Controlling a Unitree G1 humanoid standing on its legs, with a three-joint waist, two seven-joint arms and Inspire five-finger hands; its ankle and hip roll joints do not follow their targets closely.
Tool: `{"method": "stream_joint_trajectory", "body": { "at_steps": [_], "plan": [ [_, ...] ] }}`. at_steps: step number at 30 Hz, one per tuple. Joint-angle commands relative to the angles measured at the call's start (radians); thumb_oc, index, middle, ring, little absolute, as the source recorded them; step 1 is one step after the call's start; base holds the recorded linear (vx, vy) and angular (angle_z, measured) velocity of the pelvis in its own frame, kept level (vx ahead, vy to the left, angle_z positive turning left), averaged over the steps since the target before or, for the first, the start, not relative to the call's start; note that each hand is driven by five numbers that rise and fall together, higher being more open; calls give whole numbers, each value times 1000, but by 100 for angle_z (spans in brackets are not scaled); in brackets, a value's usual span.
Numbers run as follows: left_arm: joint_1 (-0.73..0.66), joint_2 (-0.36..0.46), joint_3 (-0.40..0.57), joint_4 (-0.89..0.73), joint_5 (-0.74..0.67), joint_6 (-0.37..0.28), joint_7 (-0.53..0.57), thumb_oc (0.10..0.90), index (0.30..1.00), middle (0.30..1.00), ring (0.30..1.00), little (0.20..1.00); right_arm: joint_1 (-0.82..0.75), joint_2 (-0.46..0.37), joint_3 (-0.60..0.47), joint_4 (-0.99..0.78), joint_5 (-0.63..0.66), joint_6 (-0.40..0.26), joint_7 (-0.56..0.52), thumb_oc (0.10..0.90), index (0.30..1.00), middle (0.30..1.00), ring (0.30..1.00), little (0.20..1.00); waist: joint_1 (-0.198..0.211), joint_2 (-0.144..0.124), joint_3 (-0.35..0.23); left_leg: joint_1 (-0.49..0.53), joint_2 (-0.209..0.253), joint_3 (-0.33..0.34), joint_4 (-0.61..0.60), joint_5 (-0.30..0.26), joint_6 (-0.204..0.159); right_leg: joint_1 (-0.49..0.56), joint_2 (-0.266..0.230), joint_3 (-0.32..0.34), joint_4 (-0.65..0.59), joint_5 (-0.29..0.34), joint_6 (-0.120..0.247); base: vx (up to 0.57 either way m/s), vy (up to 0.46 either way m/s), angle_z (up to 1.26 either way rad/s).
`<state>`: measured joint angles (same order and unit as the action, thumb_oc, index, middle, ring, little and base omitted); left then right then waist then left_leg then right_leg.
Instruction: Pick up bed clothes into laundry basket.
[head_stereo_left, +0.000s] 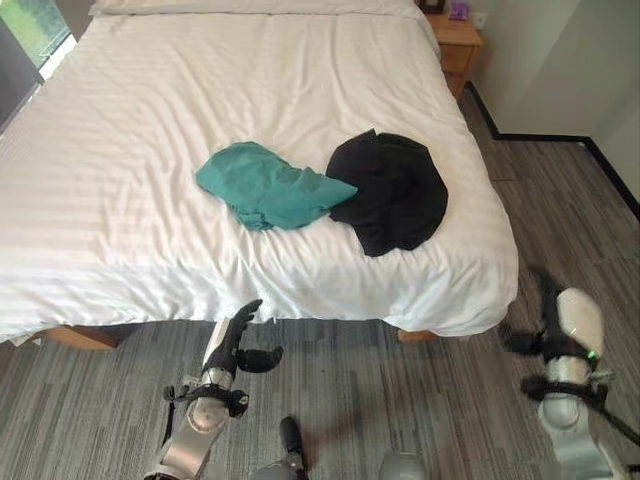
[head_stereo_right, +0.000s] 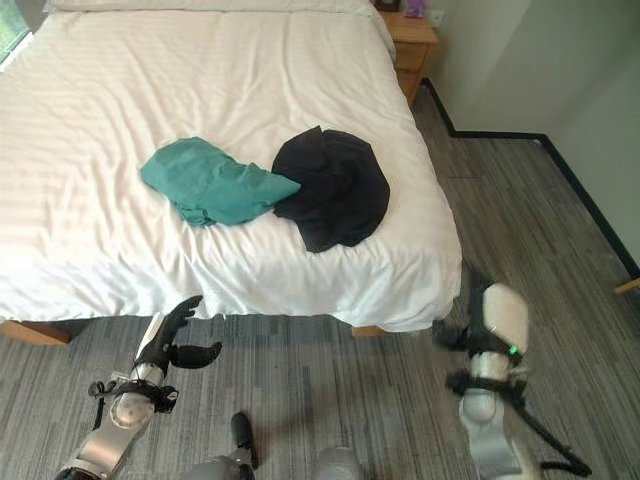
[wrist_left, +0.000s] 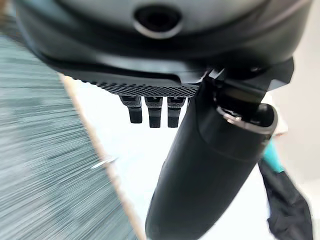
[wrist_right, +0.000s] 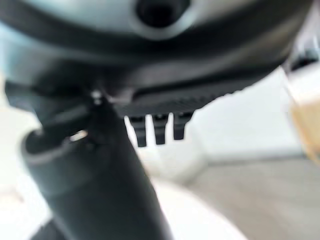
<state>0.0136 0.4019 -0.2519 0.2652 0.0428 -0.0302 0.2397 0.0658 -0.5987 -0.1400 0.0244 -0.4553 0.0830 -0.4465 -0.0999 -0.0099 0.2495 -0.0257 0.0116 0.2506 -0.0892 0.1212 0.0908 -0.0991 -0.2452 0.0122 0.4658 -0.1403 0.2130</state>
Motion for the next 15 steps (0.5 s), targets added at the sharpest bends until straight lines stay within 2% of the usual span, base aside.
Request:
{"method": "stream_joint_trajectory", "body": {
  "at_steps": [1, 3, 6, 10, 12, 13, 14, 15],
  "plan": [
    [-18, 5, 18, -55, -1, -89, 24, 800, 900, 900, 900, 900, -203, -159, -100, -12, -43, -18, -110, 800, 900, 900, 900, 900, -4, -17, -38, 16, 108, 9, 2, -73, -169, 26, 46, -77, -241, 63, -12, 288, -110, 53],
    [-27, 7, 17, -37, -9, -91, 17, 800, 900, 900, 900, 900, -228, -198, -103, -5, -11, -24, -114, 800, 900, 900, 900, 900, -10, -33, -41, 27, 94, -28, 2, -98, -177, 23, 57, -45, -395, 84, -7, 270, -119, 83],
    [-21, 16, 27, -15, -13, -94, 7, 800, 900, 900, 900, 900, -275, -255, -63, 35, 11, -35, -99, 800, 900, 900, 900, 900, 2, -48, -45, 47, 91, -60, 2, -126, -184, 22, 49, -15, -501, 143, 13, 224, -116, 78],
    [30, 20, 35, 8, -17, -99, -14, 800, 900, 900, 900, 900, -356, -314, 58, 119, -3, -45, -29, 800, 900, 900, 900, 900, 49, -75, -67, 76, 80, -65, 2, -143, -191, 61, 10, -43, -539, 181, 19, 146, -84, 38],
    [49, 16, 42, 8, -22, -101, -17, 800, 900, 900, 900, 900, -399, -334, 109, 165, -3, -51, -16, 800, 900, 900, 900, 900, 54, -75, -74, 78, 81, -63, 2, -144, -194, 71, 3, -54, -543, 187, 20, 127, -77, 10],
    [73, 14, 40, 19, -32, -103, -25, 800, 900, 900, 900, 900, -461, -353, 189, 234, -5, -50, 17, 800, 900, 900, 900, 900, 79, -74, -82, 76, 85, -64, 2, -141, -200, 84, -2, -71, -548, 191, 18, 149, -93, 19],
    [76, 10, 47, 19, -32, -103, -25, 800, 900, 900, 900, 900, -483, -354, 209, 248, -3, -53, 13, 800, 900, 900, 900, 900, 71, -71, -82, 76, 85, -65, 2, -141, -200, 85, -2, -72, -548, 191, 18, 163, -121, 21],
    [91, 9, 42, 40, -41, -104, -23, 800, 900, 900, 900, 900, -540, -352, 287, 320, -8, -52, 36, 800, 900, 900, 900, 900, 91, -66, -84, 69, 88, -71, 2, -134, -207, 96, -4, -85, -553, 189, 15, 72, -66, 18]
  ]
}}
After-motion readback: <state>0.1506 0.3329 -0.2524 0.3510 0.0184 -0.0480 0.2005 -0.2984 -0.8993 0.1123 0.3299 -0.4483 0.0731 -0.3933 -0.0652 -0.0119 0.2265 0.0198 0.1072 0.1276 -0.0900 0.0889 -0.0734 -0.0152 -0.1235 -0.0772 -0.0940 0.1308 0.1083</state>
